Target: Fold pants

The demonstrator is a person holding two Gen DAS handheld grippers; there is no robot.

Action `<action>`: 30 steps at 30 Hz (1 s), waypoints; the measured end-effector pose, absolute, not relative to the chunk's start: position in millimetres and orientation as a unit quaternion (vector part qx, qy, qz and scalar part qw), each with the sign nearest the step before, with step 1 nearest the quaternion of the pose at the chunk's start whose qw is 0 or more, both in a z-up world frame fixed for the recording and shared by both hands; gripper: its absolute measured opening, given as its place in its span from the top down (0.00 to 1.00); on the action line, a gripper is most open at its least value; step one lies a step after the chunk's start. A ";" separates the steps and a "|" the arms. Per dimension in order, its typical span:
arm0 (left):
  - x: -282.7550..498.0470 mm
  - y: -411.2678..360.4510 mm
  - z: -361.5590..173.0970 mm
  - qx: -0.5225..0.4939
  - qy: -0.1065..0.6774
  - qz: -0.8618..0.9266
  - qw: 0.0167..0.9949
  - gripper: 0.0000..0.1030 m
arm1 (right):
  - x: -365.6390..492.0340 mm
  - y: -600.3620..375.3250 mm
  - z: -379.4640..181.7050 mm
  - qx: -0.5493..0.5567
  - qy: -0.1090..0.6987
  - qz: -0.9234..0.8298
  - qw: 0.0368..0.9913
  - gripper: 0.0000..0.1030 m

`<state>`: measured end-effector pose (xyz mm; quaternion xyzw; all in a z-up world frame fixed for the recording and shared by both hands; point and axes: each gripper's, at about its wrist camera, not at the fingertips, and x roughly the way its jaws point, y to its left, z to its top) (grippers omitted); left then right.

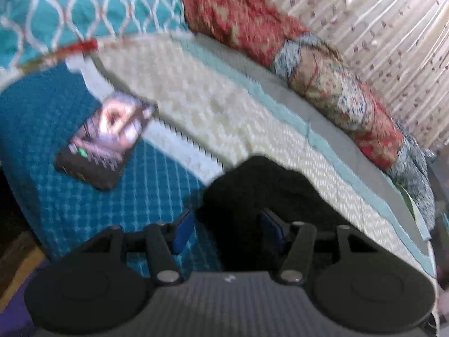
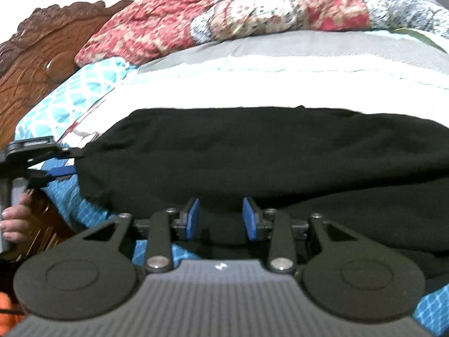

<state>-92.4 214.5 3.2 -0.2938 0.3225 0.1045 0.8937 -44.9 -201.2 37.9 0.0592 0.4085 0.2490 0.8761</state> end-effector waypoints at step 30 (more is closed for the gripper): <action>-23.7 115.9 -35.5 -0.129 0.418 0.007 0.899 0.48 | -35.4 -240.2 -0.7 0.169 0.500 0.162 0.834 0.63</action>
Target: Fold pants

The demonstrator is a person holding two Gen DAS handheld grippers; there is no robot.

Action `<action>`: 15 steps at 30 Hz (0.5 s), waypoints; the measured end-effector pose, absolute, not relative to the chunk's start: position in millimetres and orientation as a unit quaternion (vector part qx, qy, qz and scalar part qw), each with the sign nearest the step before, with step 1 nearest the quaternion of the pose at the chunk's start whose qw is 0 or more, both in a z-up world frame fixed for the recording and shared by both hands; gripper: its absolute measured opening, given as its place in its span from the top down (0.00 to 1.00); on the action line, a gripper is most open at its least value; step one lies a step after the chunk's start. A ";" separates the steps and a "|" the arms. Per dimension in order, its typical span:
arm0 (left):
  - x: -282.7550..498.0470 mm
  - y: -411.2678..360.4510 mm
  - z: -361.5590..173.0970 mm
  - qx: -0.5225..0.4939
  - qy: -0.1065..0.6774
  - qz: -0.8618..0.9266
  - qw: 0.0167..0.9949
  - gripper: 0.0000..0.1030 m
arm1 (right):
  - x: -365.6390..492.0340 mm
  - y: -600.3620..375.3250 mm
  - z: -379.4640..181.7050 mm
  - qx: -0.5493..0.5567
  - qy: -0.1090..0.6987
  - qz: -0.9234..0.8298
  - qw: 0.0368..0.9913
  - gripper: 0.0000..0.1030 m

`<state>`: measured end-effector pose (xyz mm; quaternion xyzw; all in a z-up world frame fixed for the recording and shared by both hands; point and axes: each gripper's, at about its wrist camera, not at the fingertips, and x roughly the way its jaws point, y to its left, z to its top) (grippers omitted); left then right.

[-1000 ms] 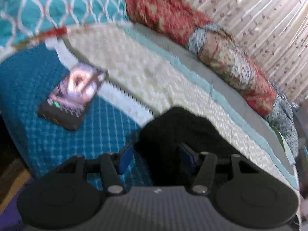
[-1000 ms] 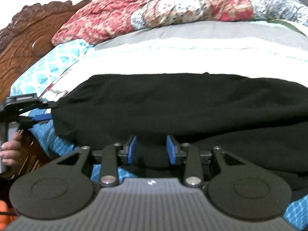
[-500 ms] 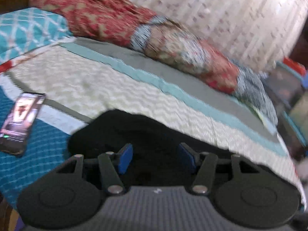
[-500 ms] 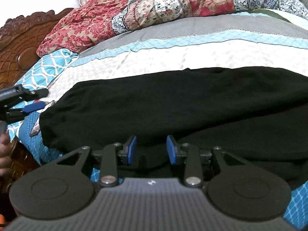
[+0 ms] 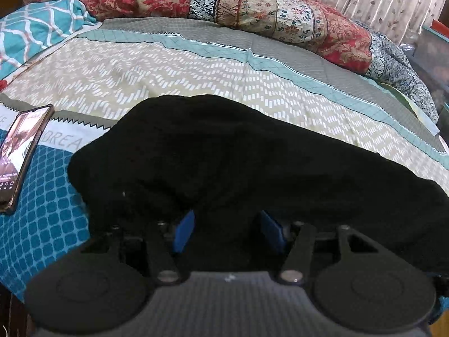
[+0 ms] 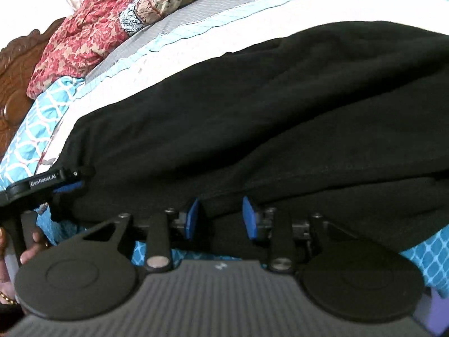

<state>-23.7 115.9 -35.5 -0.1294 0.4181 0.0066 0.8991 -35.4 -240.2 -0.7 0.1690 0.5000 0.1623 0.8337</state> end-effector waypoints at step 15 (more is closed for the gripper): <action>-23.8 116.7 -34.8 -0.136 0.417 0.003 0.899 0.48 | -31.6 -238.8 0.4 0.162 0.501 0.163 0.835 0.63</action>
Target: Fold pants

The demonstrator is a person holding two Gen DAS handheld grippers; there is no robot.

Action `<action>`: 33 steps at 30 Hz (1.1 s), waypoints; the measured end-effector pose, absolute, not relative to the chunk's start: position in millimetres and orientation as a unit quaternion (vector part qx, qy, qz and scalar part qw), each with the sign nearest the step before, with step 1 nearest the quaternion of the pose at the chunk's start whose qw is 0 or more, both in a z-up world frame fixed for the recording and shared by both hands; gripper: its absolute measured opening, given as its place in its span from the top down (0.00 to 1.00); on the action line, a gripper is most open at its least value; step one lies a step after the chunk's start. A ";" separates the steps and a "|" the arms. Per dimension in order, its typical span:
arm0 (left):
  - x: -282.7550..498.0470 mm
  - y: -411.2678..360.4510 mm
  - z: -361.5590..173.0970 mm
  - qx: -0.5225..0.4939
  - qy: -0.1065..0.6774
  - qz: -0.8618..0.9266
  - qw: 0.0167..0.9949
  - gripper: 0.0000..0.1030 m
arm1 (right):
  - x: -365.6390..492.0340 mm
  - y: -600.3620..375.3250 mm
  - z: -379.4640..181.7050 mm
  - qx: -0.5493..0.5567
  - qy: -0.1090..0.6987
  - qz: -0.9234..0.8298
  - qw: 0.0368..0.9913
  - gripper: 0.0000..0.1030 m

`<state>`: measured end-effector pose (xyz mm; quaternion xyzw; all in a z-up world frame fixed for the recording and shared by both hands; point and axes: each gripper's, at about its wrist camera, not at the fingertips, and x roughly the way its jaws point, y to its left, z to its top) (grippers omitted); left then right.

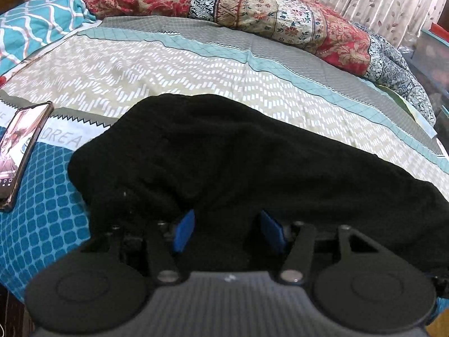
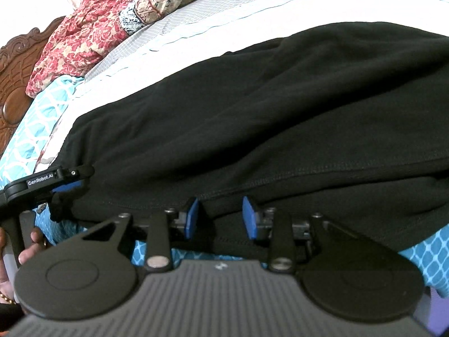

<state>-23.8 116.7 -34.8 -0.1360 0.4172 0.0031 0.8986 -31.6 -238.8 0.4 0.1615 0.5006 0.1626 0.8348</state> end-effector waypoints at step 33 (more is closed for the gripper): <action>-25.0 115.9 -35.3 -0.137 0.417 0.004 0.899 0.47 | -32.3 -236.5 1.5 0.160 0.501 0.162 0.835 0.63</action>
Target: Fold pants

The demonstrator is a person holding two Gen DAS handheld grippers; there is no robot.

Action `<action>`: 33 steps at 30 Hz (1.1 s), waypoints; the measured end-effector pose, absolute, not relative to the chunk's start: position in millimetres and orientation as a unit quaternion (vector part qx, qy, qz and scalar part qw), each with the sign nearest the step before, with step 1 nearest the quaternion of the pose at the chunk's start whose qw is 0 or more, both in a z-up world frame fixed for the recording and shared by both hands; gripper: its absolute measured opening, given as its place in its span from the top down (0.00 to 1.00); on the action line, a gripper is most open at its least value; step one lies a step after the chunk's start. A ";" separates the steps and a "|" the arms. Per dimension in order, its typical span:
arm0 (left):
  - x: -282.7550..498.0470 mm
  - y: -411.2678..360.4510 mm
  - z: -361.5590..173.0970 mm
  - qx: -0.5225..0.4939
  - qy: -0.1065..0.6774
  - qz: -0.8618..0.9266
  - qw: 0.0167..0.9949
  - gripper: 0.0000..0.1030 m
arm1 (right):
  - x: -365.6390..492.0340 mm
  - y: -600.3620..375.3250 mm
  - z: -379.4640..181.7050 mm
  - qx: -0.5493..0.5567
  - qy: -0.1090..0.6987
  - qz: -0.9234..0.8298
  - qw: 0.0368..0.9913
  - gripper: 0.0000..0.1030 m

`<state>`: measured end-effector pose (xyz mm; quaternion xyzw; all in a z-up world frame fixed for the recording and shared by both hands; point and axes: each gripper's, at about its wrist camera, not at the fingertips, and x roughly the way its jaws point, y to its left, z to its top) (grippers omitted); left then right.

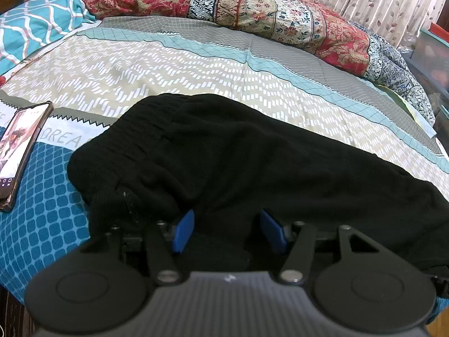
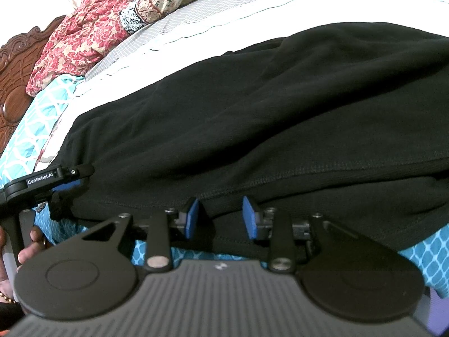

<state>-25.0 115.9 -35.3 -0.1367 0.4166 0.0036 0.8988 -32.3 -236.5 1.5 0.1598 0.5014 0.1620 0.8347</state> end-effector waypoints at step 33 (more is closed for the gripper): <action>-18.9 58.4 9.5 -0.128 0.391 -0.085 0.907 0.38 | -77.7 -370.1 37.0 0.257 0.363 0.015 0.895 0.62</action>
